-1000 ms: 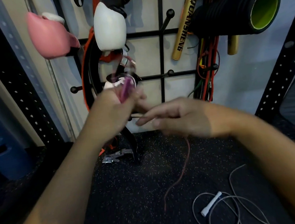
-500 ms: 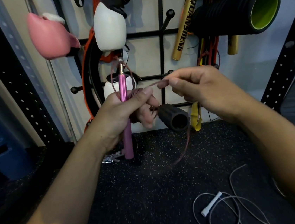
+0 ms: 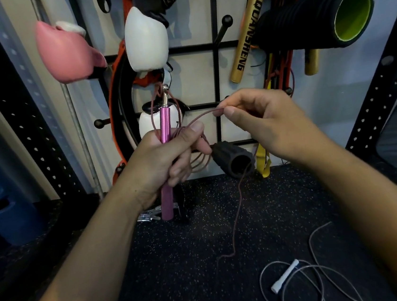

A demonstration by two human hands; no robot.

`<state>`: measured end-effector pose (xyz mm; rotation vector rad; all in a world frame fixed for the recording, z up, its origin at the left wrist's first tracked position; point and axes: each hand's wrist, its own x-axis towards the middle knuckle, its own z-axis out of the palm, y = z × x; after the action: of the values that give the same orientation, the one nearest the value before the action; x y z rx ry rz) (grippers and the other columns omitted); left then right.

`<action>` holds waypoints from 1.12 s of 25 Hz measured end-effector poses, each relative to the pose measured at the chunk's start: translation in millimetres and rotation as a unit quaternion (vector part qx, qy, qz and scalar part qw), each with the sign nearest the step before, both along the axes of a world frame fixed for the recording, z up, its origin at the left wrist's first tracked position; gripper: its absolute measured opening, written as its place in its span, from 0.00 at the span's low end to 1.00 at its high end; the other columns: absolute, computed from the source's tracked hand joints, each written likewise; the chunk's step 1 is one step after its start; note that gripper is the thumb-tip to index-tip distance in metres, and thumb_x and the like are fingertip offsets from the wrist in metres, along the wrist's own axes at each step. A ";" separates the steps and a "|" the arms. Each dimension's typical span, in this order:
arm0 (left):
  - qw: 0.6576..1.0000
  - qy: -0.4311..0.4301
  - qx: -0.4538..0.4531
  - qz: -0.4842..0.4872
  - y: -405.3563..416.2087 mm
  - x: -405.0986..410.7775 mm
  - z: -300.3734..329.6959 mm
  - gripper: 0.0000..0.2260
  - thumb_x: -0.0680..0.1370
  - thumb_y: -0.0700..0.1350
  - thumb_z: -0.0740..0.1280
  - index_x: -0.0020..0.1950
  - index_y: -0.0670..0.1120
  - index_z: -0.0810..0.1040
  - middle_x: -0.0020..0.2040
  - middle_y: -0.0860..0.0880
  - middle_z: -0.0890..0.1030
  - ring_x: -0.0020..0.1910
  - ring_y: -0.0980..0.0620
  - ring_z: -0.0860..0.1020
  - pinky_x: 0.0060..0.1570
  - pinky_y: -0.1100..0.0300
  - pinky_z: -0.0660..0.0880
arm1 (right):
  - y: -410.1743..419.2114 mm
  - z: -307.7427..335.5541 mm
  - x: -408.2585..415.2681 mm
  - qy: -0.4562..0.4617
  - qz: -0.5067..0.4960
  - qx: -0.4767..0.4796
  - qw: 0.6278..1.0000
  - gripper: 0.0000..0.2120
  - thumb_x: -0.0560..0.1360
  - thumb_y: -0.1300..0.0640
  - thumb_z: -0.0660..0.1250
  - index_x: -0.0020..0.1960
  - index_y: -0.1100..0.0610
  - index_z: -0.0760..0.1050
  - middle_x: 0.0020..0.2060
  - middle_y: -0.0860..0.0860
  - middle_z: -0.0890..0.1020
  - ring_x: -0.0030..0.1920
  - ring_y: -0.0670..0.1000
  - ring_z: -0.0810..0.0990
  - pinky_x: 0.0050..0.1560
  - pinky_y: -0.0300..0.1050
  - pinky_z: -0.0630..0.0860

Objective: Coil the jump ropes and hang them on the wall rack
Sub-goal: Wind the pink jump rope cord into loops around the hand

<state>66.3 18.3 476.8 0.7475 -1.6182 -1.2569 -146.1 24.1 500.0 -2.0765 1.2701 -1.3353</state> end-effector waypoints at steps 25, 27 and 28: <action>0.987 0.097 0.056 -0.112 14.6 -7.0 11.1 0.16 0.77 0.51 0.66 0.36 0.44 0.85 0.19 0.52 0.75 0.17 0.57 0.73 0.26 0.65 0.74 | -7.3 -10.2 -3.0 -0.121 -0.104 -0.001 0.987 0.25 0.79 0.38 0.68 0.31 0.54 0.77 0.22 0.53 0.71 0.24 0.52 0.68 0.28 0.43 0.67; 0.978 0.136 0.068 -0.143 14.7 -5.2 13.3 0.16 0.79 0.48 0.64 0.36 0.44 0.84 0.18 0.54 0.73 0.16 0.60 0.72 0.24 0.66 0.73 | -12.4 -13.7 -3.2 -0.113 -0.082 0.023 0.990 0.21 0.83 0.42 0.63 0.35 0.51 0.77 0.26 0.51 0.68 0.27 0.48 0.64 0.31 0.44 0.63; 0.969 0.159 0.076 -0.174 14.5 -3.7 14.5 0.16 0.80 0.47 0.63 0.37 0.44 0.83 0.17 0.55 0.72 0.15 0.61 0.71 0.23 0.66 0.72 | -15.2 -15.2 -3.3 -0.111 -0.068 0.034 0.991 0.18 0.84 0.44 0.61 0.38 0.49 0.78 0.28 0.50 0.68 0.28 0.47 0.64 0.32 0.44 0.62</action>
<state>62.7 32.9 491.3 0.3329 -1.4344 -1.6738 -149.4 8.9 484.8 -1.7666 1.3584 -1.5100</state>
